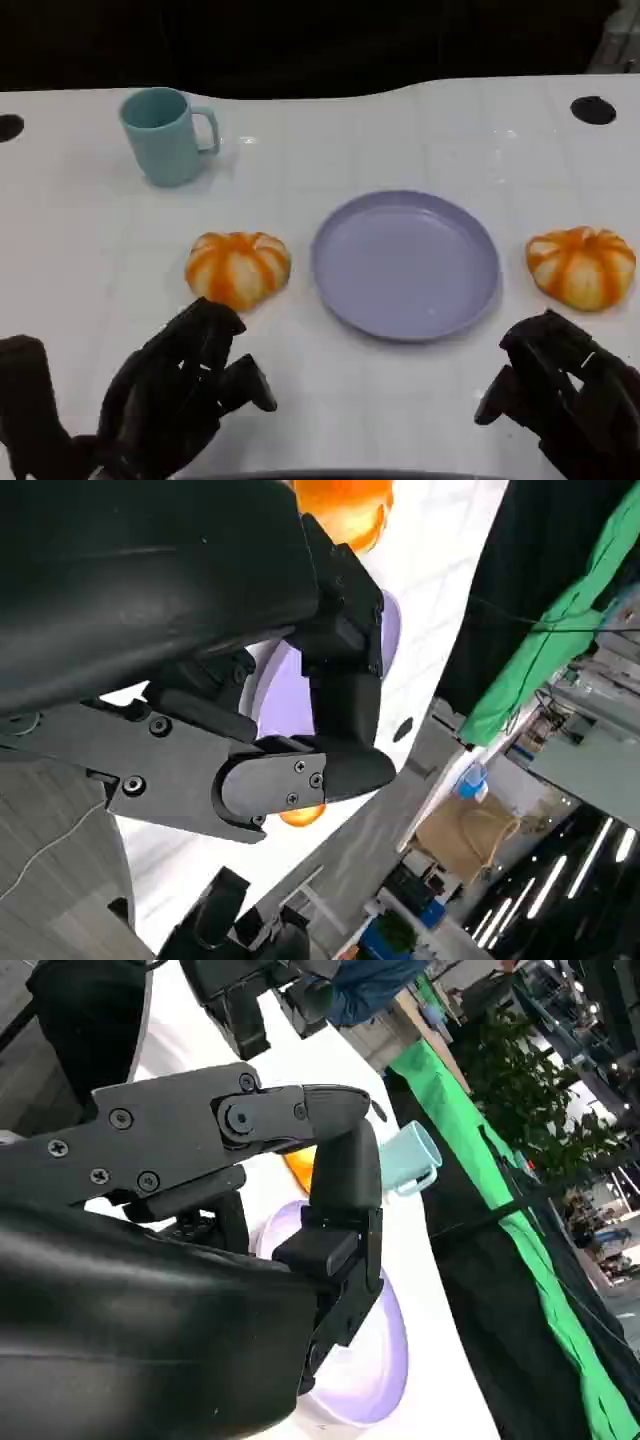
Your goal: Grasp the bread from the table and place it into the plate.
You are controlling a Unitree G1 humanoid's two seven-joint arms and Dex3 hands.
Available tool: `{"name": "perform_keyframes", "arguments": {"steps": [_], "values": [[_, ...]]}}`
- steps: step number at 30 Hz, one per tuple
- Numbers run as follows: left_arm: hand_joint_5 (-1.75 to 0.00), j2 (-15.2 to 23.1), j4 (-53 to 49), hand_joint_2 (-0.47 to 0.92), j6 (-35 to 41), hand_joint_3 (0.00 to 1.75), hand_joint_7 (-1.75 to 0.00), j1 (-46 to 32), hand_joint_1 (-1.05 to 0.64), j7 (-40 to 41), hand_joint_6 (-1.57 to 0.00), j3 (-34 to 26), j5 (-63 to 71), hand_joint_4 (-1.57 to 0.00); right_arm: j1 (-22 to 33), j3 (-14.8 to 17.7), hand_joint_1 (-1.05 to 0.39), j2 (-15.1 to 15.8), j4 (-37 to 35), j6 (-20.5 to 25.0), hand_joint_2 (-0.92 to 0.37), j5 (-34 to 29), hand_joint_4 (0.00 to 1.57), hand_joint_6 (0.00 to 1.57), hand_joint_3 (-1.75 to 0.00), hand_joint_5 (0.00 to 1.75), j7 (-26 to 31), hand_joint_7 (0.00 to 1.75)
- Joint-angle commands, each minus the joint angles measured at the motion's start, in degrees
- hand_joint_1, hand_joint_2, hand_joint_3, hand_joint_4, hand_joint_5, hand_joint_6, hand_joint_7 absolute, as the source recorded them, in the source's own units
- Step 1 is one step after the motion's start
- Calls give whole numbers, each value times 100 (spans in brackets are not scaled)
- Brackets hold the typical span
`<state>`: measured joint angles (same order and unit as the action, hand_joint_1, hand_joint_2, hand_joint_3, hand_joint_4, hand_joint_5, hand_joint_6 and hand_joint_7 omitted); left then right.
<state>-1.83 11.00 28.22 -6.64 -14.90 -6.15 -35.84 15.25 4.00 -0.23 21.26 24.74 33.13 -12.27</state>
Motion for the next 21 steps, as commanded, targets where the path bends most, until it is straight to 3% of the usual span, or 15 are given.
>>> {"name": "perform_keyframes", "arguments": {"steps": [1, 21], "values": [[-175, 70, 62, 92, -1, 48, -175, -24, -55, -36, -56, -18, -9, -82, -13, 64, -52, 34, 80, 8, -92, 35, 60, 55, -18, 173, 53, 145], [-175, 79, 74, 92, 0, 50, -175, -11, -54, -35, -54, -20, -16, -80, -21, 55, -52, 50, 49, -34, -92, 17, 60, 55, -19, 173, 16, 144]]}}
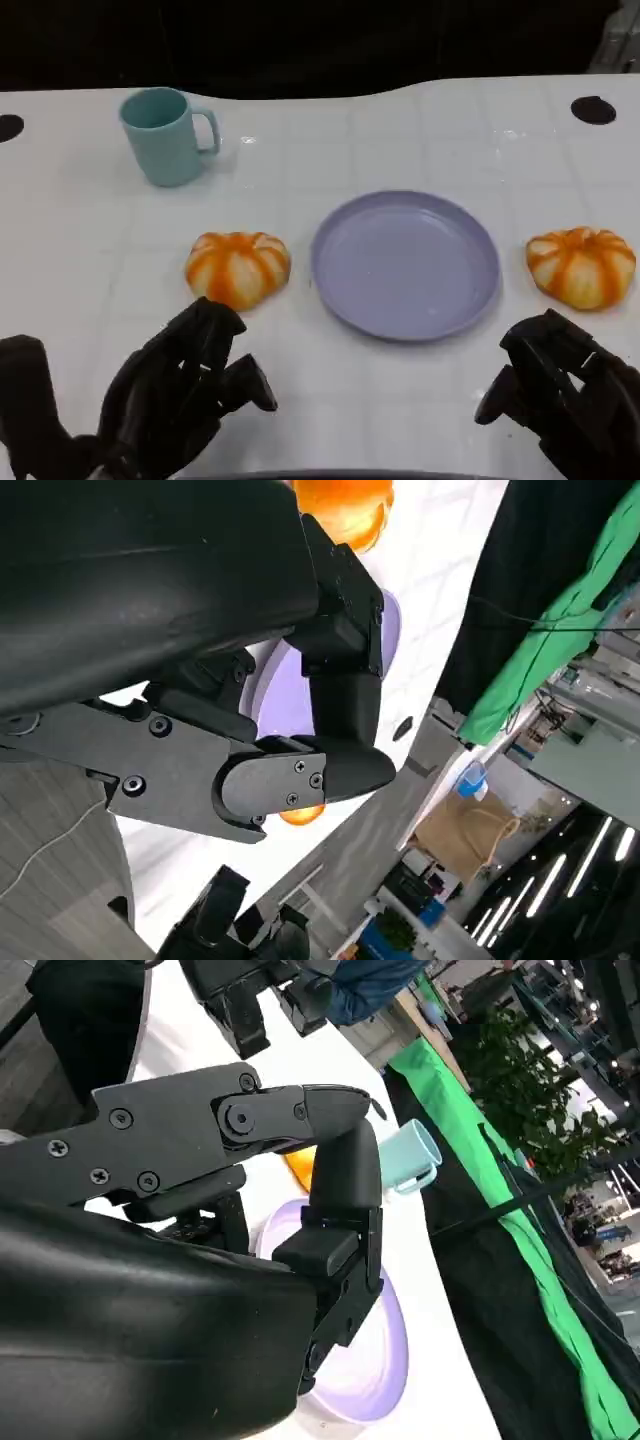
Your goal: Grasp the bread from the table and place it into the plate.
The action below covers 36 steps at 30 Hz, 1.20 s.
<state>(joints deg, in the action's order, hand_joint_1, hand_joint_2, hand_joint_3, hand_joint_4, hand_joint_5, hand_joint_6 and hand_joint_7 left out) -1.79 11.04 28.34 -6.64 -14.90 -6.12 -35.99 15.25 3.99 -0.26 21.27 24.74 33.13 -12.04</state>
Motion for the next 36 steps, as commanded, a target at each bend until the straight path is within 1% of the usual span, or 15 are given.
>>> {"name": "perform_keyframes", "arguments": {"steps": [1, 4, 5, 8, 11, 14, 15, 17, 18, 21, 26, 28, 30, 34, 36], "values": [[-175, 95, 61, 92, -54, 50, -175, -6, -54, -79, -54, -7, 26, -80, -20, 57, -52, 48, 50, -31, -92, 18, 60, 55, -19, 173, 0, 143], [-175, 211, 4, 92, -268, 49, -175, 27, -57, -301, -50, 80, 186, -77, -19, 55, -53, 54, 49, -34, -92, 11, 60, 55, -19, 173, -3, 143], [-175, 271, -35, 92, -430, 43, -171, 49, -59, -410, -48, 129, 308, -74, -17, 53, -52, 56, 51, -38, -92, 3, 60, 56, -19, 173, -3, 143], [-168, 357, -165, 92, -945, 28, -136, 113, -63, -608, -50, 235, 669, -58, -23, 53, -52, 48, 46, -33, -92, 3, 60, 56, -20, 173, 5, 143], [-146, 407, -312, 92, -1588, 24, -99, 151, -58, -720, -49, 357, 1103, -55, -34, 48, -53, 49, 18, -64, -92, -7, 60, 55, -20, 173, -27, 144], [-131, 531, -527, 92, -2356, 16, -74, 281, -55, -819, -48, 495, 1652, -52, -52, 41, -53, 40, 21, -39, -92, -6, 60, 55, -20, 173, -1, 144], [-122, 578, -569, 92, -2531, 11, -60, 330, -52, -799, -49, 534, 1836, -51, -57, 35, -53, 43, 18, -44, -92, -10, 60, 55, -22, 174, -10, 145], [-113, 753, -679, 92, -3017, 6, -46, 431, -51, -734, -50, 645, 2365, -49, -72, 31, -53, 44, 15, -35, -92, -10, 60, 55, -23, 174, -6, 146], [-108, 850, -724, 92, -3229, 5, -41, 479, -52, -732, -47, 686, 2586, -43, -80, 34, -53, 41, 17, -16, -92, 0, 60, 55, -23, 175, 6, 146], [-95, 1105, -703, 91, -3508, 2, -26, 604, -47, -664, -46, 774, 3128, -36, -93, 40, -53, 37, 8, -3, -92, 10, 60, 53, -24, 175, 13, 147], [-82, 1448, -708, 86, -3692, 0, -13, 936, -40, -411, -46, 925, 4049, -24, -111, 44, -52, 9, -3, 4, -92, 19, 60, 52, -24, 175, 41, 148], [-78, 1696, -755, 84, -3756, 0, -9, 1172, -38, -346, -43, 1037, 4569, -17, -113, 40, -52, 3, 8, 19, -92, 19, 59, 51, -23, 175, 62, 149], [-75, 1820, -787, 83, -3796, 0, -7, 1288, -35, -308, -40, 1098, 4816, -11, -115, 38, -52, 0, 12, 25, -92, 23, 59, 51, -22, 175, 68, 149], [-68, 2131, -840, 81, -3929, 0, -3, 1515, -32, -115, -36, 1265, 5552, -6, -117, 12, -52, 7, 1, -11, -92, -38, 60, 51, -25, 175, 74, 151], [-66, 2164, -858, 81, -3954, 0, -3, 1544, -32, -70, -35, 1290, 5661, -6, -117, 9, -52, 8, 0, -15, -92, -46, 60, 51, -25, 175, 75, 151]]}}
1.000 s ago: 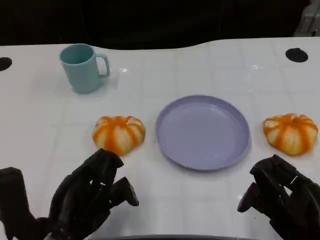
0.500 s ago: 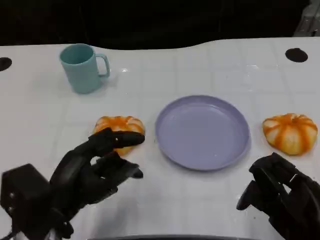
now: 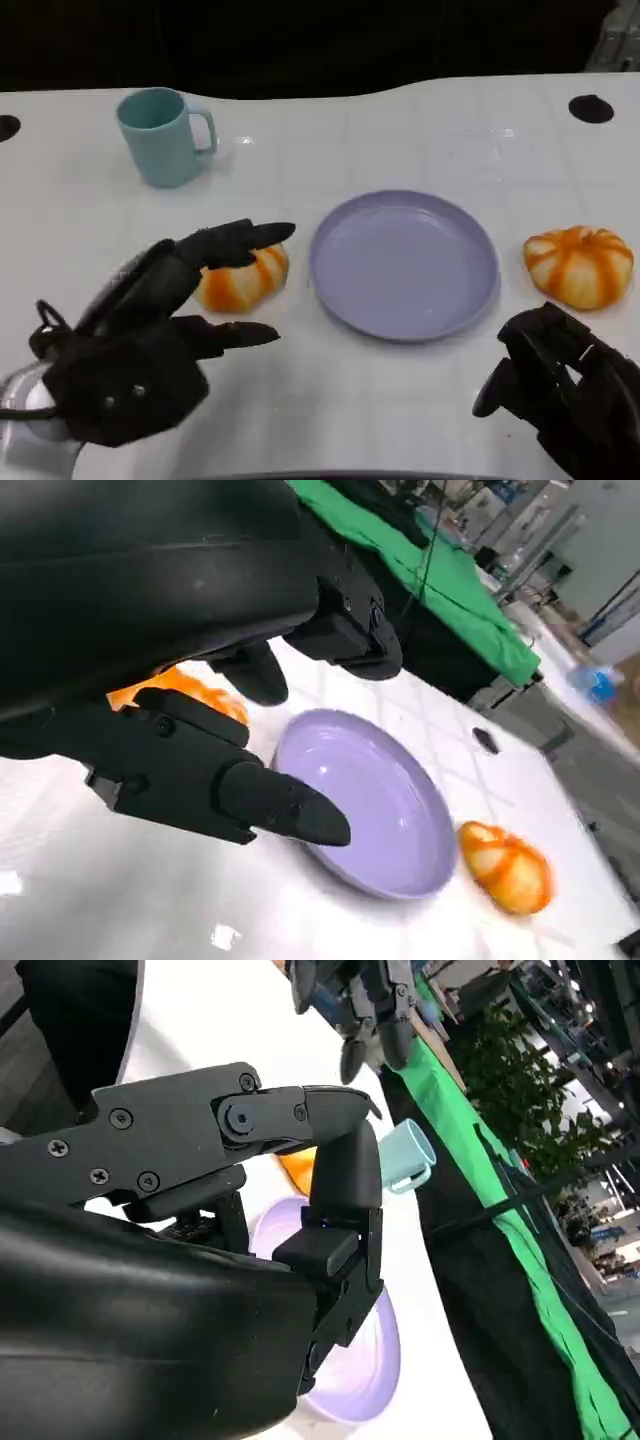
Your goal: Grasp the bread from the table and place it into the plate.
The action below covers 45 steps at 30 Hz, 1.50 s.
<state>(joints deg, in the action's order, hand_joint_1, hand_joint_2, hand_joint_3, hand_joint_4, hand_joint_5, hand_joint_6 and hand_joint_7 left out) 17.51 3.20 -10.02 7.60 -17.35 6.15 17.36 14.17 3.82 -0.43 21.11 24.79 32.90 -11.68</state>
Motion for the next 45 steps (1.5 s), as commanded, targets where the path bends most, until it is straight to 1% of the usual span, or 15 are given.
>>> {"name": "perform_keyframes", "arguments": {"steps": [1, 3, 4, 6, 14, 15, 16, 18, 23, 27, 30, 33, 38, 45], "values": [[-64, 339, -83, 80, -123, 0, -2, 214, -31, 280, -35, 142, 667, -5, -18, 32, -52, 28, 6, -16, -92, -1, 60, 51, -25, 175, 20, 151], [-59, 542, -45, 79, -37, 0, -1, 398, -29, 435, -33, 340, 1425, -1, -26, 34, -52, 30, -10, -29, -92, 9, 60, 51, -25, 175, -4, 151], [-53, 594, -7, 78, 50, 0, -1, 466, -29, 469, -31, 436, 1738, 0, -29, 35, -52, 31, -14, -34, -92, 6, 60, 51, -25, 175, -7, 151], [-49, 605, 38, 77, 171, 0, -1, 524, -28, 488, -31, 545, 2050, 0, -31, 39, -52, 31, -11, -21, -92, 10, 60, 51, -25, 175, 3, 151], [-46, 596, 70, 76, 262, 0, -1, 536, -27, 515, -31, 598, 2166, 0, -32, 41, -52, 30, -10, -12, -92, 16, 60, 51, -25, 175, 8, 151], [-46, 566, -149, 76, 466, 0, -1, 757, -27, 358, -31, 831, 2475, 0, -11, 65, -52, 48, -6, -8, -92, 47, 60, 51, -25, 175, -25, 151], [-39, 544, -313, 76, 627, 0, -1, 925, -25, 243, -28, 1011, 2711, 0, 5, 84, -53, 62, -4, -4, -92, 70, 60, 52, -23, 175, -49, 150], [-34, 476, -619, 75, 908, 0, -1, 1198, -25, 122, -27, 1272, 3020, 0, 26, 94, -53, 85, -1, -24, -92, 69, 60, 53, -22, 175, -85, 149], [-31, 330, -1295, 76, 1206, 0, -1, 1626, -26, 194, -26, 1565, 3189, -1, 37, 110, -52, 69, 10, 2, -92, 95, 61, 52, -24, 175, -82, 148], [-31, 117, -2159, 73, 1349, 0, -1, 2053, -26, 561, -28, 1766, 3294, -3, 45, 79, -53, 63, -4, -48, -92, 49, 59, 50, -24, 175, -106, 150], [-30, 7, -2563, 72, 1496, 0, -1, 2301, -28, 690, -27, 1902, 3355, -3, 48, 64, -53, 62, -19, -93, -92, 20, 59, 50, -24, 175, -129, 150], [-29, -179, -3282, 72, 1664, 0, 0, 2758, -31, 754, -25, 2152, 3503, -3, 49, 45, -54, 55, -19, -98, -92, -6, 59, 51, -22, 175, -125, 150], [-26, -408, -4267, 72, 1637, 0, 0, 3256, -33, 997, -23, 2351, 3404, -1, 57, 31, -53, 7, 25, -33, -92, 5, 58, 51, -23, 175, -28, 149], [-23, -740, -5666, 75, 1308, 1, 0, 3886, -34, 1366, -22, 2437, 3093, 0, 53, 16, -52, 21, -4, -80, -92, -21, 58, 51, -22, 175, -68, 148]]}}
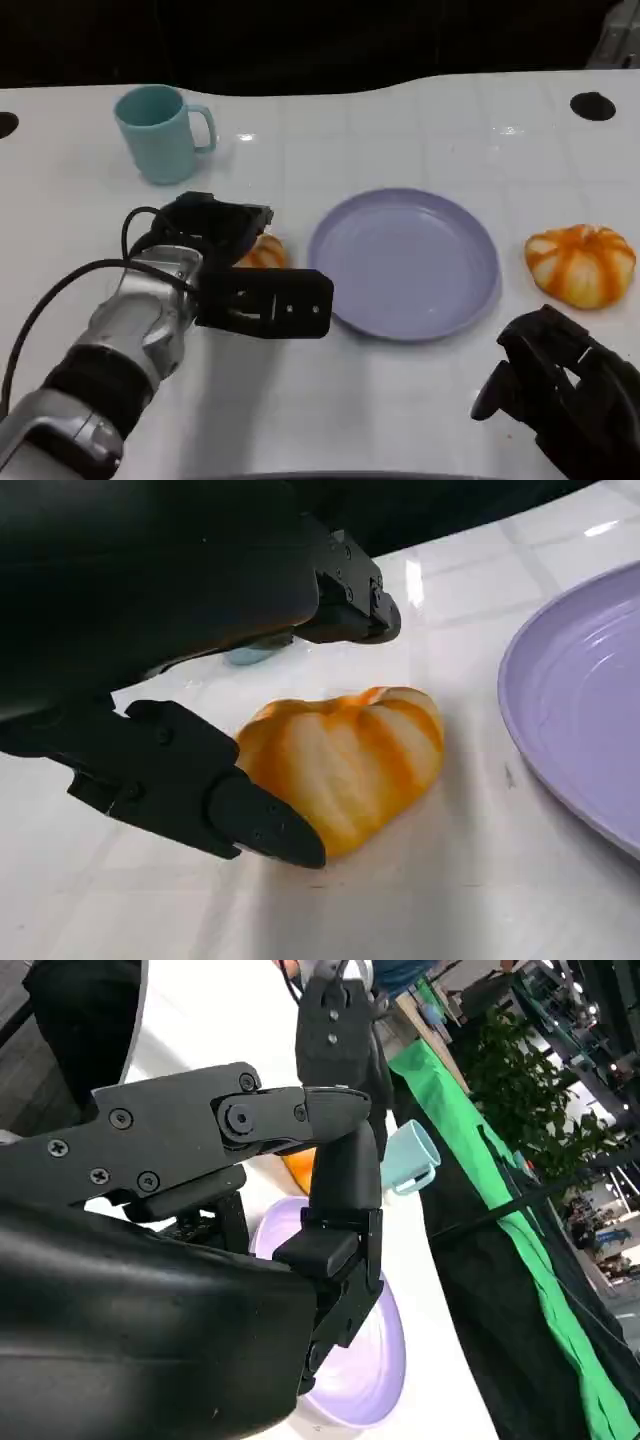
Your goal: Grasp the bread from the table and place it into the plate.
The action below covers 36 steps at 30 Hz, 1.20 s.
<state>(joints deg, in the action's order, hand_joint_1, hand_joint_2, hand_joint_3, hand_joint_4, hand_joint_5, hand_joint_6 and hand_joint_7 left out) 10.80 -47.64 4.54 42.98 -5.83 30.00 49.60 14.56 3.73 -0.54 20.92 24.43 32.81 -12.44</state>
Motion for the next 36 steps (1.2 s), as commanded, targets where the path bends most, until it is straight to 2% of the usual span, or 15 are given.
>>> {"name": "perform_keyframes", "arguments": {"steps": [1, 6, 19, 25, 32, 33, 36], "values": [[-23, -111, -765, 75, -216, 1, 0, 423, -35, 227, -22, 32, -215, 0, 16, 19, -52, 31, 26, -44, -92, -21, 58, 52, -23, 175, 16, 148], [-16, -227, -1494, 76, -473, 1, 0, 765, -32, 42, -20, 42, -500, 0, 20, 11, -51, 32, 88, 7, -92, -25, 59, 51, -26, 175, 82, 149], [-11, -315, -2258, 78, -843, 0, 0, 1051, -29, -19, -21, 92, -748, -6, 66, 50, -51, 83, 120, -6, -92, 38, 57, 48, -27, 175, 15, 152], [-9, -349, -2462, 79, -968, 1, 0, 1038, -30, 317, -21, 281, -668, -8, 77, 78, -51, 109, 106, -17, -92, 39, 57, 48, -28, 175, -29, 153], [-10, -405, -2660, 86, -1167, 2, -1, 931, -23, 1039, -27, 380, -662, -18, 97, 114, -52, 111, 116, 23, -92, 76, 57, 50, -25, 175, -18, 150], [-13, -401, -2674, 89, -1230, 5, -4, 905, -19, 1159, -36, 353, -692, -32, 100, 120, -52, 108, 117, 29, -92, 89, 57, 50, -24, 175, -17, 149], [-13, -399, -2718, 92, -1315, 7, -4, 888, -16, 1313, -42, 339, -733, -42, 104, 126, -52, 108, 119, 36, -92, 105, 57, 50, -23, 175, -14, 149]]}}
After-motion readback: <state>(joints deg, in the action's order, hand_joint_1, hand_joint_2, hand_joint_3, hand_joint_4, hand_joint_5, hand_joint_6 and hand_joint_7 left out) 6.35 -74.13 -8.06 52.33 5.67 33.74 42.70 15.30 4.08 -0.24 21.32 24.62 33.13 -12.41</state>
